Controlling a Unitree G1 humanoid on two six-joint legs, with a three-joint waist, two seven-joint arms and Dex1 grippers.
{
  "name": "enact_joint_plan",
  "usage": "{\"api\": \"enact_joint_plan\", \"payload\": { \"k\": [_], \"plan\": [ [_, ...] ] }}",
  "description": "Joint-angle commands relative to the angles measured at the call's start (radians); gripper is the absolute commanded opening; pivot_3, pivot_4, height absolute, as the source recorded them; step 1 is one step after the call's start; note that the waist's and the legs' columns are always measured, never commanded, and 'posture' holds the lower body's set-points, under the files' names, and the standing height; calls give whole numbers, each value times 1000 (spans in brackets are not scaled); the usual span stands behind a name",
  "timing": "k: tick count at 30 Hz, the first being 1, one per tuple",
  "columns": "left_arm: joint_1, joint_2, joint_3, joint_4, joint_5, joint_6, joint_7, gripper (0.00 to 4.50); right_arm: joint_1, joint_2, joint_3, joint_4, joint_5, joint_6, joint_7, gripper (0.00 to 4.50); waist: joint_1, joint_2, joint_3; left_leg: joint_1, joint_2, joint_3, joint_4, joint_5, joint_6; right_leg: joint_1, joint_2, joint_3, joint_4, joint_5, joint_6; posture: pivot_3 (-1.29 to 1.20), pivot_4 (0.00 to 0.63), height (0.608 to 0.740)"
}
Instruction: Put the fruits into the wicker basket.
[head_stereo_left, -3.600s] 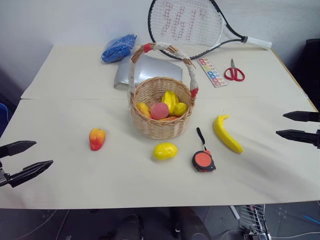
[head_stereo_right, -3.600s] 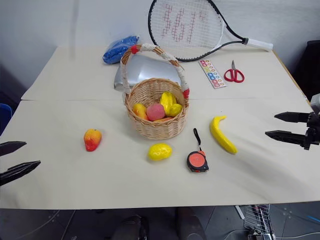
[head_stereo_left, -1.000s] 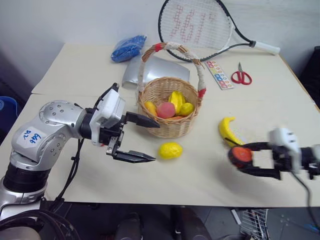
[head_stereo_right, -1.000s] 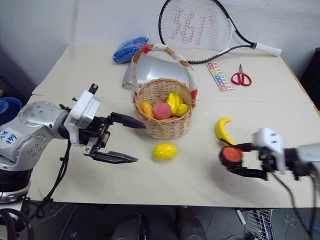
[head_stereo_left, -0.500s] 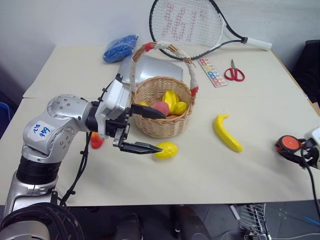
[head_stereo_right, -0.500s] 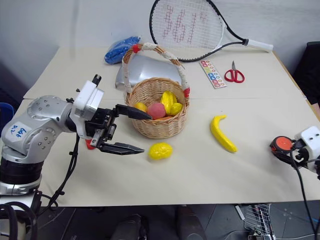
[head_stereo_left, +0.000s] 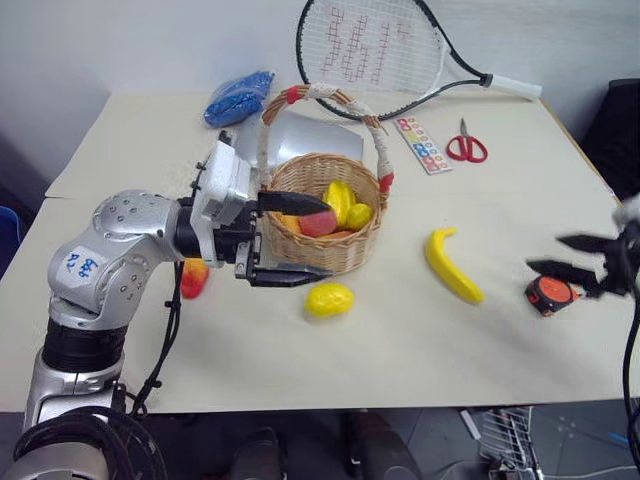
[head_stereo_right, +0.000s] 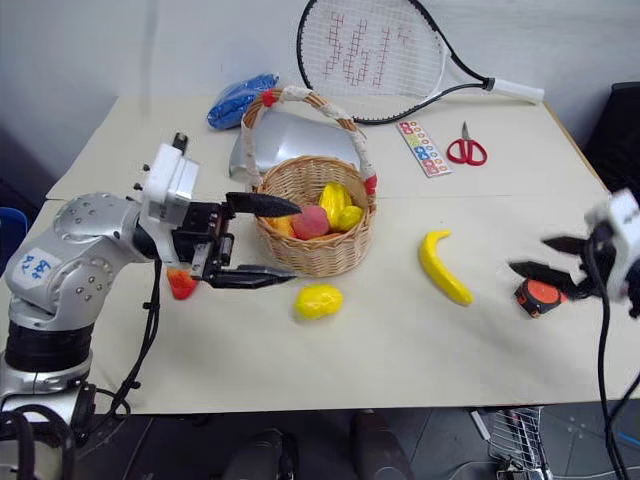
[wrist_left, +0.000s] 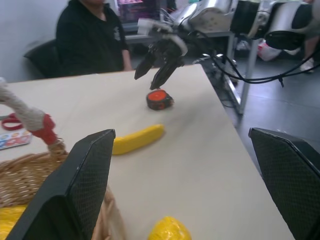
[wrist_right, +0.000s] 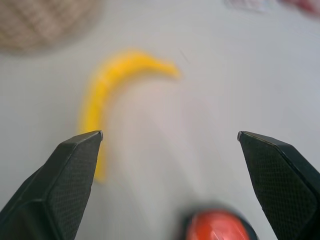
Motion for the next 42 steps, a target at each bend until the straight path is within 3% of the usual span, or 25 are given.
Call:
{"api": "enact_joint_plan", "payload": {
  "k": [1, 6, 11, 20, 28, 35, 42],
  "plan": [
    [60, 23, 129, -92, -34, 92, 174, 4500, -79, 10, -9, -200, 203, 110, 18, 4469, 6, -1, 0, 0, 1, -1, 0, 0, -1, 0, 1, 0, 0, 0, 0, 0, 150, 740],
    [297, 130, 295, -234, 36, 307, 414, 4500, -155, 23, 60, -295, 267, 107, 31, 4469, 10, -3, 1, -2, -1, -1, 0, -3, 3, 0, -4, -2, -4, 0, 0, 0, 150, 740],
    [495, 100, 406, -303, 132, 477, 630, 4500, -176, 40, 112, -335, 261, 55, 52, 4469, 15, -5, 2, -4, -3, -1, 1, -9, 14, 0, -9, -3, -6, 0, 1, 0, 150, 740],
    [480, -105, 283, -165, 231, 430, 785, 4500, -197, 128, 197, -389, 269, 33, -9, 4469, 36, -7, 2, -5, -4, -2, 1, -9, 14, 0, -10, -5, -8, 1, 1, 0, 150, 740],
    [407, -156, 238, 9, 298, 291, 773, 4500, -189, 141, 213, -405, 239, 4, -53, 4469, 35, -7, 2, -6, -3, -2, 0, -9, 13, -1, -9, -5, -8, 1, 0, 0, 150, 740],
    [381, -139, 226, 56, 319, 251, 751, 2461, -159, 133, 196, -395, 217, -24, -68, 4500, 35, -7, 2, -6, -3, -1, 0, -9, 14, -1, -9, -5, -9, 1, 0, 0, 150, 740],
    [397, -42, 252, -10, 266, 288, 638, 2269, -123, 114, 155, -393, 210, -33, -77, 4500, 34, -7, 2, -7, -3, -2, 0, -9, 14, -1, -9, -6, -10, 1, 0, 0, 150, 740]
  ]
}}
